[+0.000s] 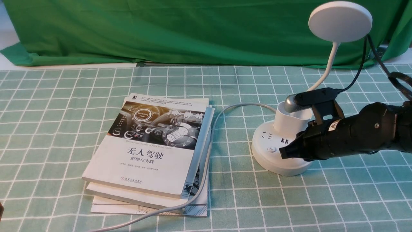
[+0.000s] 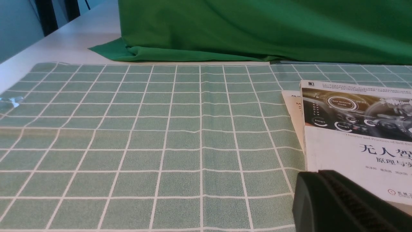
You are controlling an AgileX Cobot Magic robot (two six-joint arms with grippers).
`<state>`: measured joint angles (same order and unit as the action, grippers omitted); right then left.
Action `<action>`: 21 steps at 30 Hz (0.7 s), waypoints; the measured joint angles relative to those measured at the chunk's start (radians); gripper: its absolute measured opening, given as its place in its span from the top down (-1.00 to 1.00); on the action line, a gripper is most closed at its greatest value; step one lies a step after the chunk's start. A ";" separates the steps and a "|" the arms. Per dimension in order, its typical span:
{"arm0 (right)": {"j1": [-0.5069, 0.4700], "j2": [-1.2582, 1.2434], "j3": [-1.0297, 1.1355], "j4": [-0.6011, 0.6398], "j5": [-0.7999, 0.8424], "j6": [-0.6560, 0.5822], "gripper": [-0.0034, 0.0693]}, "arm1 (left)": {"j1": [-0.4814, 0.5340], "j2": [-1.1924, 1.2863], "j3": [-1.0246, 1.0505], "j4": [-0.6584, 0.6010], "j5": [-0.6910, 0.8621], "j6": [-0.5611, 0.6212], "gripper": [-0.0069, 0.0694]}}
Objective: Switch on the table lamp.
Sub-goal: 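Press the button on the base of the white desk lamp with the right gripper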
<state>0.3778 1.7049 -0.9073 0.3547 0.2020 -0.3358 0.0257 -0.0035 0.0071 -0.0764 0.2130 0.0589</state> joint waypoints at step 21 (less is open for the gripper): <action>0.000 0.018 -0.001 -0.022 0.035 -0.001 0.82 | 0.000 0.000 0.000 0.004 0.000 0.000 0.76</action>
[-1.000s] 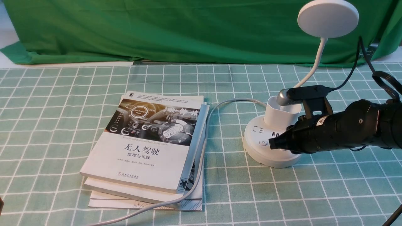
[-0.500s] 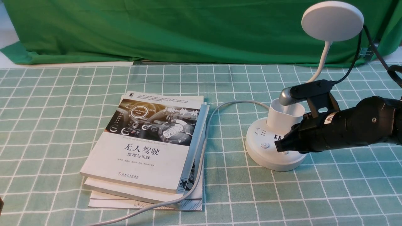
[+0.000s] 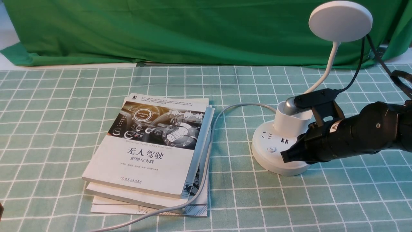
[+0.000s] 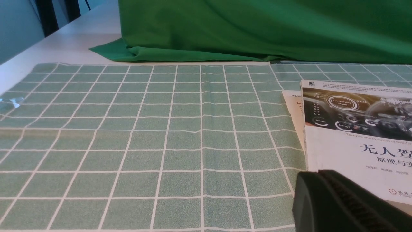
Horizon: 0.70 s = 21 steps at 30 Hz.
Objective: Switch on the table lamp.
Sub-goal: 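Press the button on the base of the white desk lamp with the right gripper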
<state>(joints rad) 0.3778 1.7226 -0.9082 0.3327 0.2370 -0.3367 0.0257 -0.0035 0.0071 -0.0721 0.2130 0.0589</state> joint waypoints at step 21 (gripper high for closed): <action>0.011 0.041 -0.018 0.003 -0.001 0.000 0.82 | 0.000 0.000 0.000 0.003 0.000 0.000 0.76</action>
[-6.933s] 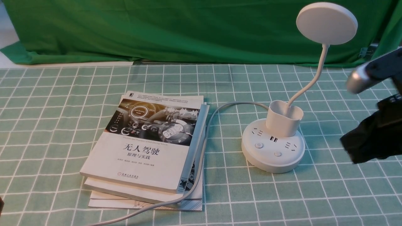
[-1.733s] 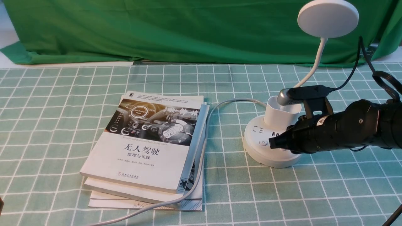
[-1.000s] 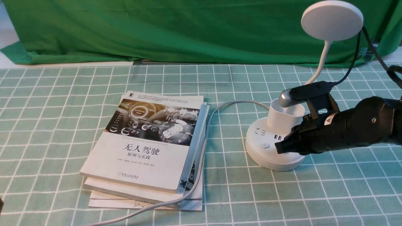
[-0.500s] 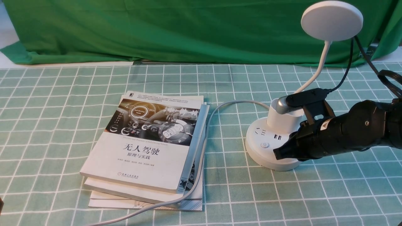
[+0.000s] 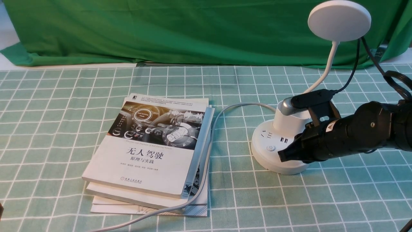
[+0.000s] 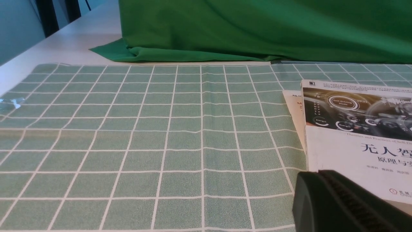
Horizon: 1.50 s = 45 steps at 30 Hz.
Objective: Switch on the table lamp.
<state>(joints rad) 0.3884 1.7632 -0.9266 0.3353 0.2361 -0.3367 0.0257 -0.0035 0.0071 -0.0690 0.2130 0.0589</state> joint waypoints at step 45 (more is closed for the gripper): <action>0.020 -1.353 0.388 -0.063 0.192 0.054 0.78 | 0.000 0.000 0.000 0.011 0.000 0.000 0.76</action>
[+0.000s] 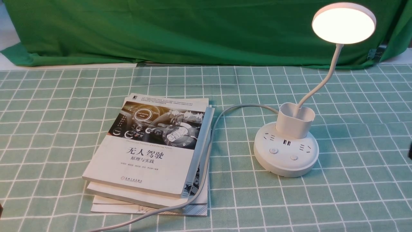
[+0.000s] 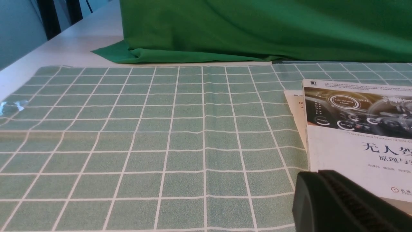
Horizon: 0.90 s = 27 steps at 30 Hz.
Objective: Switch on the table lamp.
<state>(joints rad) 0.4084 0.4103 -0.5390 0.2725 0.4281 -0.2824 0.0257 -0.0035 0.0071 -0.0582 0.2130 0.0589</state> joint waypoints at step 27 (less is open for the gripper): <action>-0.399 -0.409 0.494 -0.242 -0.241 0.311 0.54 | 0.000 0.000 0.000 0.000 0.000 0.000 0.76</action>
<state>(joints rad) 0.0089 0.0016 -0.0447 0.0303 0.1867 0.0284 0.0257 -0.0035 0.0071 -0.0582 0.2130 0.0589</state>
